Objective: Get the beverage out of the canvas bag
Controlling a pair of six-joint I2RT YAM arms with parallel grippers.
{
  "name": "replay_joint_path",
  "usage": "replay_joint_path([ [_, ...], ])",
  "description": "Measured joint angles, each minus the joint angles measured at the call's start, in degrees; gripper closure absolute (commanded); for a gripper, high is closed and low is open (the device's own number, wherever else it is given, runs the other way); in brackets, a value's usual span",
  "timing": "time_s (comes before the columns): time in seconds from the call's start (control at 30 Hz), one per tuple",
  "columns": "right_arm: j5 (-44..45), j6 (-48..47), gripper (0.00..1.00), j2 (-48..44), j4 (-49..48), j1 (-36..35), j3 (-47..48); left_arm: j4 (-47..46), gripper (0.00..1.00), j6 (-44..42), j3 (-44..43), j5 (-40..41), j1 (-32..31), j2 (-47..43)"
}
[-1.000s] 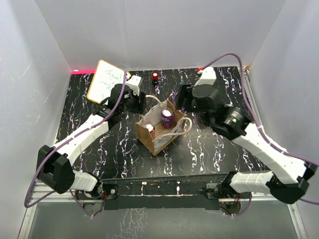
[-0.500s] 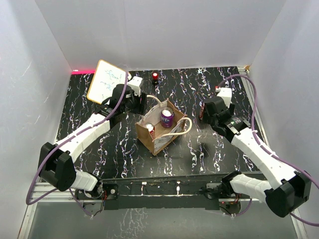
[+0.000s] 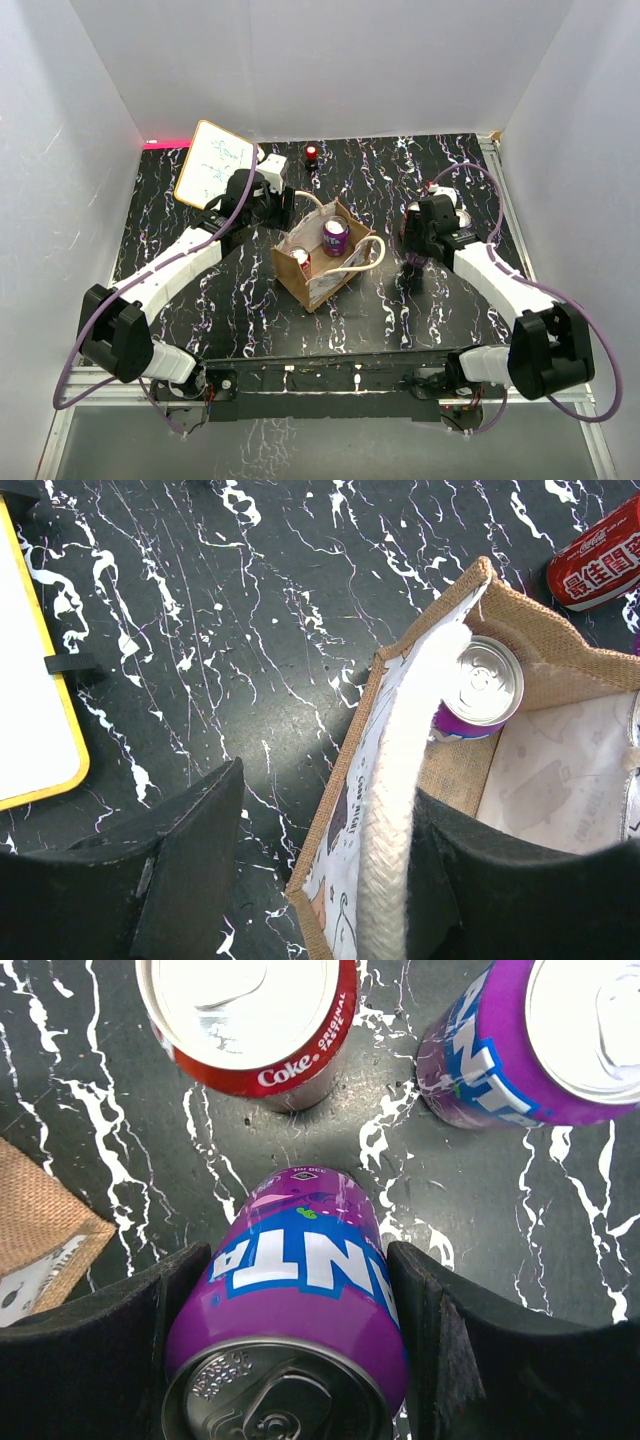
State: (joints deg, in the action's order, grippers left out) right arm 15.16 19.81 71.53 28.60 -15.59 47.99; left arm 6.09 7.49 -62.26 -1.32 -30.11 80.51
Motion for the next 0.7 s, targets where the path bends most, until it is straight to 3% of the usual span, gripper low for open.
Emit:
replay_joint_path([
  [0.5, -7.54, -3.74, 0.92, 9.75, -4.22, 6.62, 2.08, 0.02, 0.46, -0.07, 0.00, 0.24, 0.00, 0.44],
  [0.7, -9.20, -4.57, 0.85, 11.45, -4.90, 6.62, 2.62, 0.02, 0.46, -0.20, 0.00, 0.31, 0.00, 0.44],
])
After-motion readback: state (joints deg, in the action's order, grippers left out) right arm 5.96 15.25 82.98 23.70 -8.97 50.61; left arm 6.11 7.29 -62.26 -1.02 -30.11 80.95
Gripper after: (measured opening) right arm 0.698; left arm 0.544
